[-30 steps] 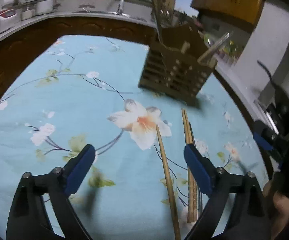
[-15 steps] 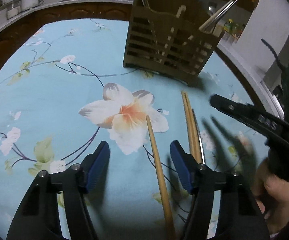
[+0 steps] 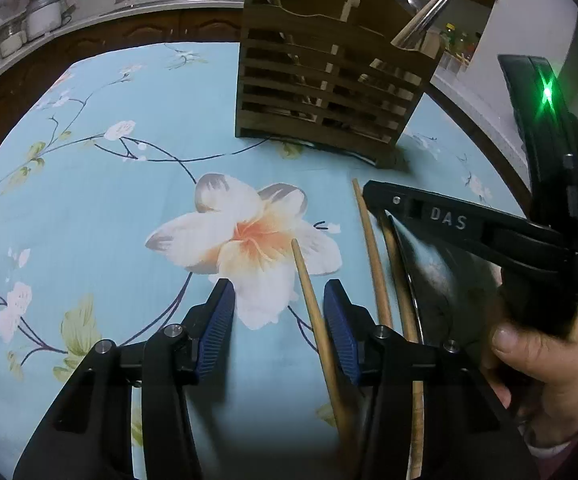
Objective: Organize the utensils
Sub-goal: 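Close the left tool on a wooden chopstick while the right tool grasps another wooden chopstick, then lift the wooden chopstick with the left tool while the right tool carries its chopstick over the holder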
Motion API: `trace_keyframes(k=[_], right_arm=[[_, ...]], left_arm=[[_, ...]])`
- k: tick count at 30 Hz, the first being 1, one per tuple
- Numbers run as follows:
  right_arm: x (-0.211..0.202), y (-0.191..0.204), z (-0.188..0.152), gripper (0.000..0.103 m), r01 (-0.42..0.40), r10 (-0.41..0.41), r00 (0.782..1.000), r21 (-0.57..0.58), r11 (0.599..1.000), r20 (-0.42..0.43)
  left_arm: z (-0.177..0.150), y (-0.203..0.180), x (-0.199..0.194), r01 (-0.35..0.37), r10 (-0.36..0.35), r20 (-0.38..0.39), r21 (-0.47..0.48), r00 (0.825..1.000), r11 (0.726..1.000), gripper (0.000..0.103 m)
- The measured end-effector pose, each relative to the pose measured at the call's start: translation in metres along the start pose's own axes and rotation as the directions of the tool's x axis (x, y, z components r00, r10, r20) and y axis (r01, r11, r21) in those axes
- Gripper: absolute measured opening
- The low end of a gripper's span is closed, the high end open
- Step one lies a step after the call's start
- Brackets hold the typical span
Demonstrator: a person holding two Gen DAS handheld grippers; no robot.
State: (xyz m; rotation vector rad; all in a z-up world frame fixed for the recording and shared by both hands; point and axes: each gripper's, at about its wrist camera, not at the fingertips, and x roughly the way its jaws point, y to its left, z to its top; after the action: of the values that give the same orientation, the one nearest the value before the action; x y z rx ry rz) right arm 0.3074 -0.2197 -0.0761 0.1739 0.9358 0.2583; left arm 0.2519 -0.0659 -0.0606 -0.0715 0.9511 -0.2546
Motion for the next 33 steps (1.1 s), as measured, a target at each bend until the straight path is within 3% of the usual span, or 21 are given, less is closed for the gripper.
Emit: trace_keyframes(k=[5, 7, 9, 14, 16, 25, 29, 33], right_arm=[[0.003, 0.003, 0.001, 0.012, 0.025, -0.025, 1.0, -0.033, 0.999, -0.005], [0.003, 0.004, 0.0, 0.012, 0.035, -0.035, 0.999, -0.045, 0.998, -0.003], [0.003, 0.006, 0.0, 0.011, 0.038, -0.038, 0.999, -0.045, 0.998, 0.002], [-0.006, -0.003, -0.002, 0.007, -0.019, 0.019, 1.0, 0.037, 0.999, 0.002], [-0.017, -0.004, -0.004, 0.007, -0.044, 0.043, 0.999, 0.056, 0.997, 0.023], [-0.095, -0.008, -0.005, 0.005, -0.141, 0.128, 0.978, 0.073, 0.987, 0.164], [-0.11, -0.005, -0.005, 0.005, -0.141, 0.126, 0.974, 0.069, 0.988, 0.188], [-0.115, -0.008, -0.012, 0.005, -0.15, 0.132, 0.971, 0.08, 0.985, 0.201]], left_arm=[[0.002, -0.003, 0.002, -0.024, 0.024, 0.008, 0.034, 1.0, 0.999, 0.032], [0.003, -0.003, 0.004, -0.01, 0.01, 0.007, 0.04, 1.0, 0.999, 0.018], [0.005, -0.006, 0.006, 0.001, -0.001, 0.001, 0.054, 1.0, 0.999, 0.01], [0.006, -0.008, 0.006, -0.001, 0.001, -0.002, 0.068, 1.0, 0.998, 0.007], [0.008, -0.002, 0.002, 0.025, -0.025, -0.005, 0.044, 1.0, 0.999, 0.0], [0.014, 0.005, -0.041, 0.097, -0.098, 0.069, 0.012, 0.993, 0.995, 0.0], [0.015, 0.001, -0.026, 0.105, -0.105, 0.001, 0.025, 0.994, 0.994, 0.0], [0.013, -0.007, -0.009, 0.06, -0.058, -0.043, 0.051, 0.997, 0.997, 0.005]])
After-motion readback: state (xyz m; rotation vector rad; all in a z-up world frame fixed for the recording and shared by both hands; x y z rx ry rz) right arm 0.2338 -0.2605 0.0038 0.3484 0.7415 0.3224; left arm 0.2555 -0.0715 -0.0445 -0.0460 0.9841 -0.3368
